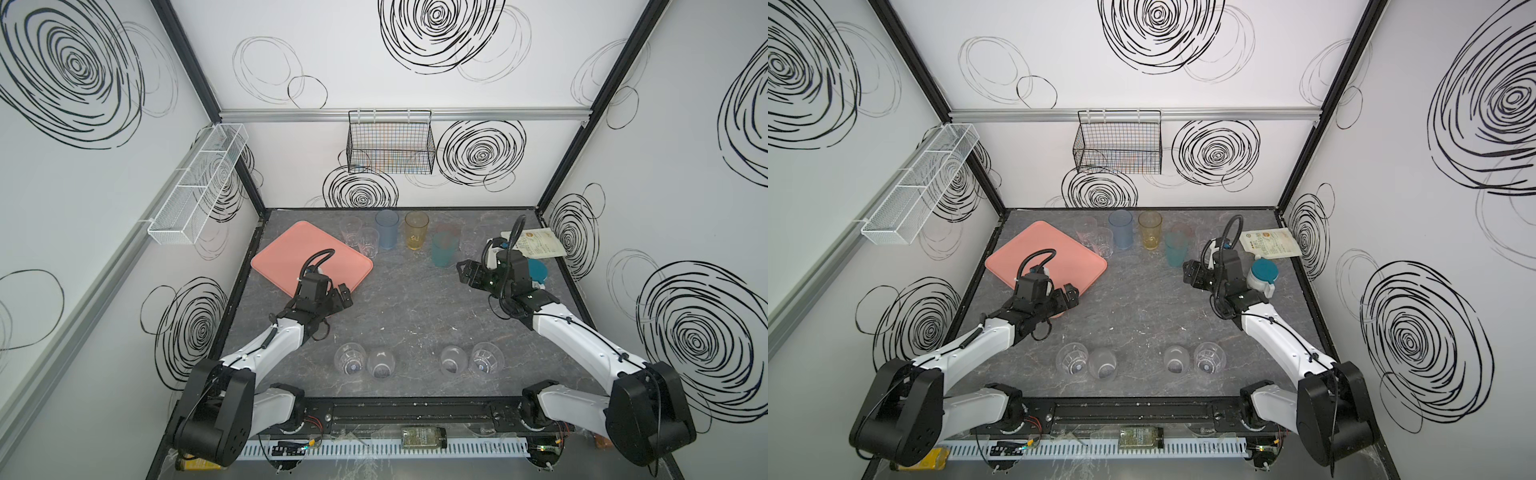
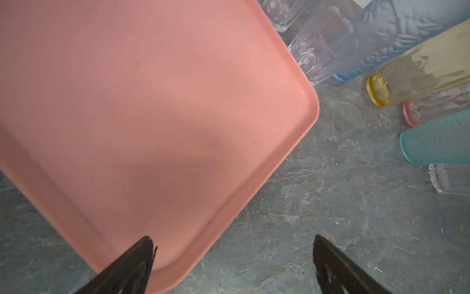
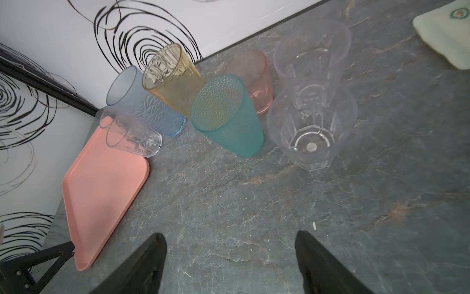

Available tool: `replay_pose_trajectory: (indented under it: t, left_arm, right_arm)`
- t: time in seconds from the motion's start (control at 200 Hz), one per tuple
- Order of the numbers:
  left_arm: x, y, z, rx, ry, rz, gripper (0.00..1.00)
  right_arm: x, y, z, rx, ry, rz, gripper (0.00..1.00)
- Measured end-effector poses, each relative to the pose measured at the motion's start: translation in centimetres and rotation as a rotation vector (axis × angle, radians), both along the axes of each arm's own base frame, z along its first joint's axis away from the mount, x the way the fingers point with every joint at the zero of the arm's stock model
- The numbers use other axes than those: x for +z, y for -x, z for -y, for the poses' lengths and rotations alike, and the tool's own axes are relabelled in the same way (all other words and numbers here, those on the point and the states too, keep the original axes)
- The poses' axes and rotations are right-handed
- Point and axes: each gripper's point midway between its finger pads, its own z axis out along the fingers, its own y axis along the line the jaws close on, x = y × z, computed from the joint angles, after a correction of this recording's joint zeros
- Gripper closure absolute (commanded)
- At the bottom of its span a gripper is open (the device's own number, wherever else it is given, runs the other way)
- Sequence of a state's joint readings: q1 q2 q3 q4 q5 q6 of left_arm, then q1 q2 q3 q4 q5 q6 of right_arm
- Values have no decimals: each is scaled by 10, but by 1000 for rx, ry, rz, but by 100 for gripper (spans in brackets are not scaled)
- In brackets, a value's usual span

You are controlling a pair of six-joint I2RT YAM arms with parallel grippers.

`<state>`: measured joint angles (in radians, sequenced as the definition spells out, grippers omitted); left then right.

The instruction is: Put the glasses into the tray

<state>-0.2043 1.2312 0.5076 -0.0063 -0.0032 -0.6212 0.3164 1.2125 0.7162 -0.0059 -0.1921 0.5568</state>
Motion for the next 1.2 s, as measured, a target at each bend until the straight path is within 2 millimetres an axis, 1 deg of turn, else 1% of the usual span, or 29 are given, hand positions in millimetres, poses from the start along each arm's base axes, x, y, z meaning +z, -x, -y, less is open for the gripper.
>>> replay_pose_trajectory:
  t: [0.145,0.24,0.32,0.4,0.58,0.82,1.051,1.201]
  left_arm:
    - [-13,2,1,9,3,-39,0]
    - [-23,5,3,5,3,-73,2]
    - [-31,8,10,-11,0,-100,2]
    - [-33,8,17,-31,-7,-98,2]
    - [-33,11,29,-61,-4,-97,6]
    - [-33,27,59,-128,47,-111,6]
    - [-31,37,81,-152,106,-123,7]
    - [-30,37,109,-200,137,-125,9]
  right_arm:
    - [-17,2,-19,56,5,-47,17]
    - [-22,4,-30,86,3,-62,17]
    - [-23,5,-37,105,-2,-68,18]
    - [-23,4,-39,110,-4,-68,18]
    - [-23,2,-40,110,-7,-63,18]
    - [-45,2,-44,115,-12,-129,18]
    - [-49,4,-48,125,-31,-151,24]
    - [-57,3,-52,124,-50,-189,26]
